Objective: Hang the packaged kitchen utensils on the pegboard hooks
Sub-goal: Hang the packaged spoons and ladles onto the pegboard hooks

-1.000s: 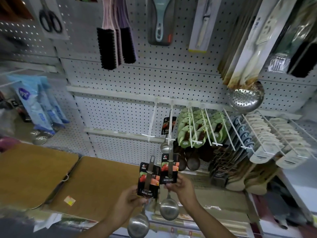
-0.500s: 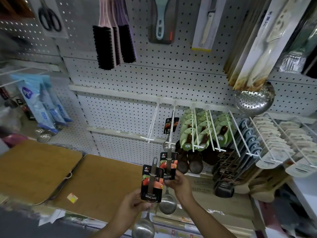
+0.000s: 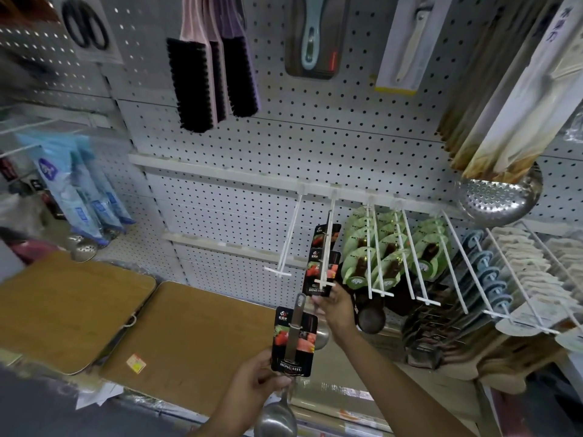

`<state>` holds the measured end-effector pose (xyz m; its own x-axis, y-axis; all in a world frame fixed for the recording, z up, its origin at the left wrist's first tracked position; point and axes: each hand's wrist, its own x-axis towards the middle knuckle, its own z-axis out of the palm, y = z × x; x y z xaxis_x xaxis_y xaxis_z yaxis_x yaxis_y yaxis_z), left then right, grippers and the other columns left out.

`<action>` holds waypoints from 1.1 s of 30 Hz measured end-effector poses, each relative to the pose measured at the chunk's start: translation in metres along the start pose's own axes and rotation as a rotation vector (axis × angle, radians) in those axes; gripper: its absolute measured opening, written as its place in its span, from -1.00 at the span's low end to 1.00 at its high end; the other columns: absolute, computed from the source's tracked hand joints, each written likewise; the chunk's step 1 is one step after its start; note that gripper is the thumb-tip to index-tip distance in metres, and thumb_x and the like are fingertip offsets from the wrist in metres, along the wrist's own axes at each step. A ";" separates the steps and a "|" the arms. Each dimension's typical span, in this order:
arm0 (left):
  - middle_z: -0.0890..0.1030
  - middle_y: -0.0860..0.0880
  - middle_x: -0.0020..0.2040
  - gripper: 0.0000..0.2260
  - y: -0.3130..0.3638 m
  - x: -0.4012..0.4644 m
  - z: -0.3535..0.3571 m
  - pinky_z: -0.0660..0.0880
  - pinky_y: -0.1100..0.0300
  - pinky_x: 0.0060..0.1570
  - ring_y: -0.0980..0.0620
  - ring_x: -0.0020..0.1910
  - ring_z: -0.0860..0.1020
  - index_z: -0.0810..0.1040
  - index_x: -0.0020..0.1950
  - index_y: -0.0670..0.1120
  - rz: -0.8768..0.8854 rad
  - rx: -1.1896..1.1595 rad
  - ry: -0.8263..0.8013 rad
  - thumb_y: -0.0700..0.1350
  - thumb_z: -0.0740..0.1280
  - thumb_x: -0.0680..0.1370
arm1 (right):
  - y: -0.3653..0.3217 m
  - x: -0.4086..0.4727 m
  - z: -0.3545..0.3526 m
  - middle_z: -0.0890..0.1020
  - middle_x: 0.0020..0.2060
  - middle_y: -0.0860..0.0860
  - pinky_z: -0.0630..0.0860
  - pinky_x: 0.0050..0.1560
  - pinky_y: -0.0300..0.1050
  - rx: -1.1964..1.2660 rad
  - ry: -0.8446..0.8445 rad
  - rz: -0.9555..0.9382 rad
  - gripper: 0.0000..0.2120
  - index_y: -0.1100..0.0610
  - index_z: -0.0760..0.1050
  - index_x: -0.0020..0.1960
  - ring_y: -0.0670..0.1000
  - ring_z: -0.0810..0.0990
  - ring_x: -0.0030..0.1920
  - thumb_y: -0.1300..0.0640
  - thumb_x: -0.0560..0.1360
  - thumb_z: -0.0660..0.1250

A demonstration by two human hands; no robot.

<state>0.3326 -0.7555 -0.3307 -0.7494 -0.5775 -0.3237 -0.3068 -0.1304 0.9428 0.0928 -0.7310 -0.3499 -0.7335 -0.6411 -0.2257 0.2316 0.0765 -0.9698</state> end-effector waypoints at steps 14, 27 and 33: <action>0.72 0.10 0.06 -0.61 0.010 0.004 0.006 0.54 0.02 0.23 0.10 0.06 0.68 0.59 0.22 0.08 -0.076 0.037 -0.011 -0.32 0.43 0.50 | 0.015 0.025 -0.002 0.57 0.10 0.12 0.52 -0.13 -0.13 -0.147 -0.014 0.183 -0.60 0.23 0.46 0.21 0.21 0.55 0.20 0.45 0.41 0.41; 0.73 -0.03 0.08 -0.61 -0.007 0.019 0.012 0.61 0.07 0.08 -0.07 0.06 0.70 0.60 0.22 -0.03 0.036 0.022 -0.011 -0.40 0.41 0.49 | -0.007 -0.090 -0.025 0.66 0.01 0.22 0.59 0.09 -0.11 -0.034 -0.246 -0.108 -0.47 0.28 0.62 0.06 0.04 0.66 0.03 -0.18 0.40 0.38; 0.74 -0.02 0.02 -0.64 -0.007 0.023 0.021 0.63 0.16 -0.02 -0.02 0.03 0.70 0.60 0.18 -0.07 0.067 -0.038 0.015 -0.40 0.42 0.48 | -0.021 -0.110 -0.023 0.67 -0.06 0.15 0.60 0.10 -0.01 0.045 -0.196 -0.144 -0.55 0.27 0.61 0.03 0.09 0.65 0.00 -0.14 0.46 0.39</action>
<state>0.3056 -0.7512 -0.3466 -0.7587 -0.5979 -0.2586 -0.2335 -0.1210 0.9648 0.1538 -0.6451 -0.3064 -0.6240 -0.7792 -0.0590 0.1654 -0.0579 -0.9845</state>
